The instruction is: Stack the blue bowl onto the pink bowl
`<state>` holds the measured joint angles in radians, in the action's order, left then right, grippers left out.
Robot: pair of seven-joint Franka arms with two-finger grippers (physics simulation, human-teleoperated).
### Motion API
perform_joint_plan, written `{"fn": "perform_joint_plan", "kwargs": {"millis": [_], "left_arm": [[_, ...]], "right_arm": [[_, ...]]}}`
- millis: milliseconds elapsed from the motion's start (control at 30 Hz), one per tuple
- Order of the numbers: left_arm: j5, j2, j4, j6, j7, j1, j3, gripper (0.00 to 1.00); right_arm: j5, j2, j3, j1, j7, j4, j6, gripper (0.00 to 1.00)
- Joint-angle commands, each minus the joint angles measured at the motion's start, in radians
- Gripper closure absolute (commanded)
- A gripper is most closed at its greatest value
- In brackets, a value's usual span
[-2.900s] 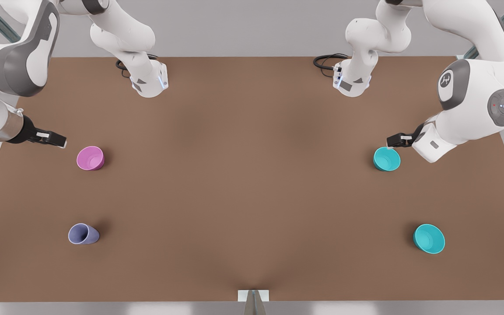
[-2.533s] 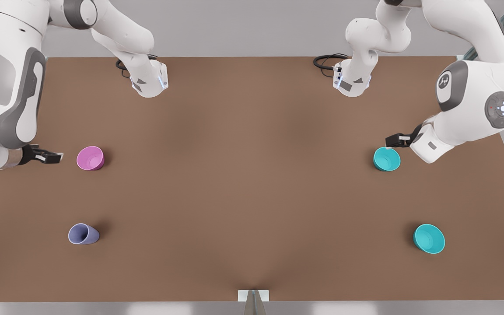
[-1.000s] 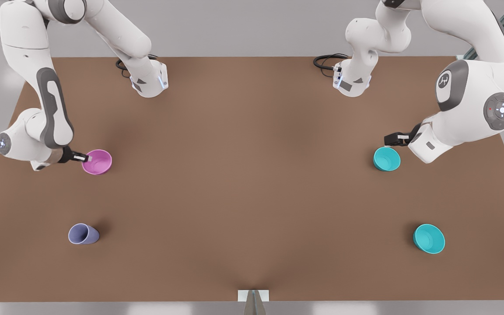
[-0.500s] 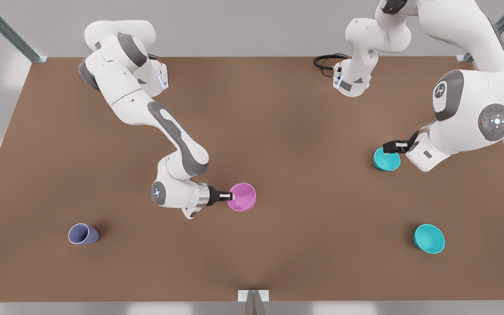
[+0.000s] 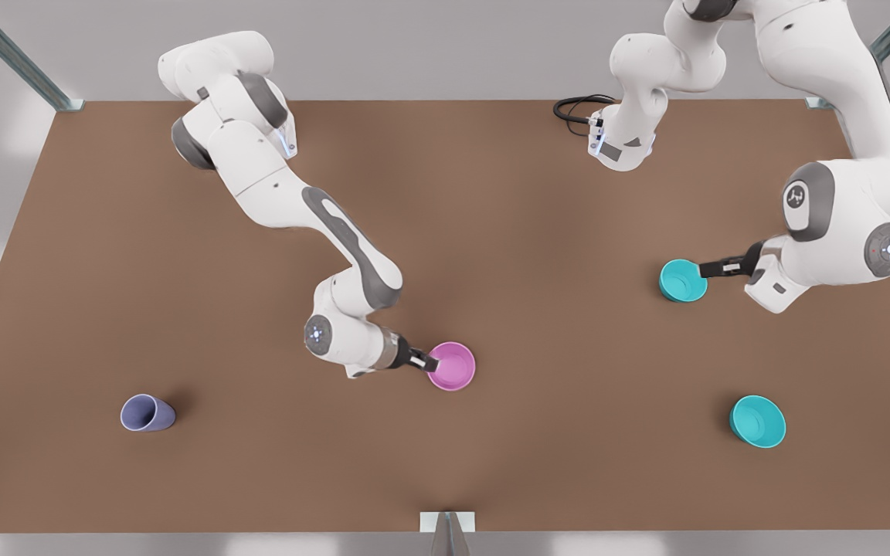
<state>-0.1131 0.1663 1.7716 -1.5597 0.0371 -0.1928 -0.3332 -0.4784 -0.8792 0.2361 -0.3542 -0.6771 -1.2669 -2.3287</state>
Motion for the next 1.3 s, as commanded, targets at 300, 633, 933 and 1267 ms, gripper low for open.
{"fn": "perform_joint_plan", "kwargs": {"millis": [300,633,933,1267], "left_arm": [[-0.125,0.053,0.465,-0.660,-0.916,0.024,-0.193,0.00],[-0.154,0.180,0.539,-0.740,-0.922,0.032,-0.191,0.00],[-0.326,0.213,0.539,-0.735,-0.888,0.030,-0.179,0.51],[-0.324,0.196,0.491,-0.594,-0.827,0.027,-0.171,0.79]], "right_arm": [[0.612,0.523,-0.130,0.480,0.714,0.294,1.431,0.00],[0.604,0.735,-0.129,0.471,0.743,0.054,1.244,0.00],[0.601,0.727,-0.127,0.469,0.742,0.055,1.244,0.00],[0.601,0.714,-0.127,0.471,0.742,0.054,1.250,0.00]]}}
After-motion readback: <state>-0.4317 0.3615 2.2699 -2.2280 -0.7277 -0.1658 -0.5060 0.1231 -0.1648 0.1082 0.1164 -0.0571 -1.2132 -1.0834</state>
